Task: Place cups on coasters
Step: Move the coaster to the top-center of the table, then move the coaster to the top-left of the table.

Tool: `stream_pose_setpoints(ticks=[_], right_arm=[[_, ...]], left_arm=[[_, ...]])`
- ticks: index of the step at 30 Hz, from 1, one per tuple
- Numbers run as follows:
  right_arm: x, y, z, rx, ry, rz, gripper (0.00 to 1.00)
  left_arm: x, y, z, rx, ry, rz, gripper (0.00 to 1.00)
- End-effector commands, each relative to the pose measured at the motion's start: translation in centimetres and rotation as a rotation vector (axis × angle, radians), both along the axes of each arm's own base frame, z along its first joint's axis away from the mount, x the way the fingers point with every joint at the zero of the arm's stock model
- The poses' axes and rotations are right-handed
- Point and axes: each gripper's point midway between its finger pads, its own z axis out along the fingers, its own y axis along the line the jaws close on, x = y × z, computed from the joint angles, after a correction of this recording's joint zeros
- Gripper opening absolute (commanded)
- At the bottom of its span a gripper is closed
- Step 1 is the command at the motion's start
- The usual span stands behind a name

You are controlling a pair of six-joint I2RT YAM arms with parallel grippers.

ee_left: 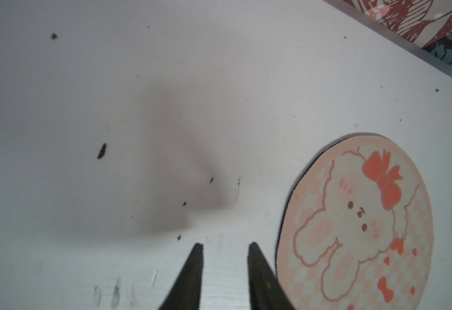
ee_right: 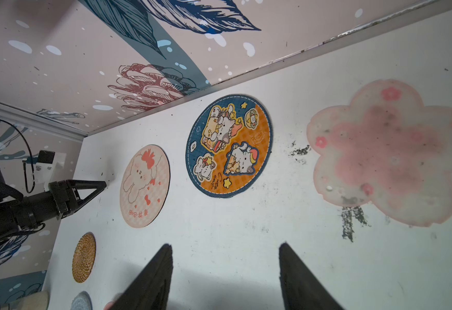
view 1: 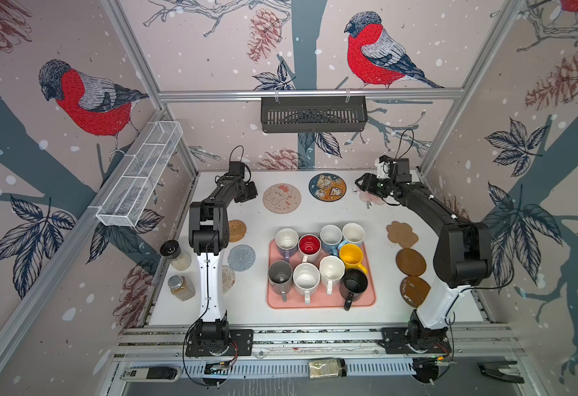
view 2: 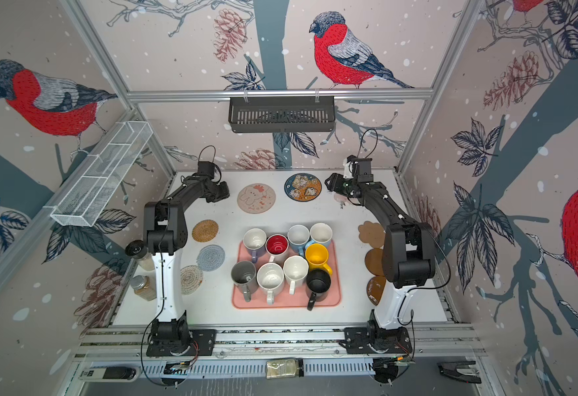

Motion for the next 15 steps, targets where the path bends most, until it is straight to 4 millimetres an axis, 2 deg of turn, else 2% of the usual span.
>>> stream_pose_setpoints(ticks=[1, 3, 5, 7, 11, 15], right_arm=[[-0.3, 0.8, -0.3, -0.02, -0.004, 0.038, 0.65], [-0.6, 1.2, -0.9, -0.028, 0.005, 0.043, 0.65], [-0.7, 1.6, -1.3, -0.032, 0.012, 0.05, 0.65], [-1.0, 2.2, -1.6, -0.04, 0.018, 0.06, 0.66], [-1.5, 3.1, -1.5, -0.06, 0.01, 0.075, 0.69], [-2.0, 3.8, -1.2, -0.06, -0.002, 0.086, 0.7]], left_arm=[[-1.8, 2.5, 1.3, 0.104, 0.047, 0.053, 0.5], [-2.8, 3.3, 2.7, 0.124, 0.03, 0.094, 0.55], [-4.3, 4.0, 4.2, 0.136, 0.004, 0.141, 0.68], [-6.0, 4.5, 5.5, 0.147, -0.013, 0.184, 0.74], [-9.9, 5.4, 4.7, 0.197, 0.086, 0.221, 0.74], [-14.0, 5.2, 3.1, 0.208, 0.164, 0.216, 0.67]])
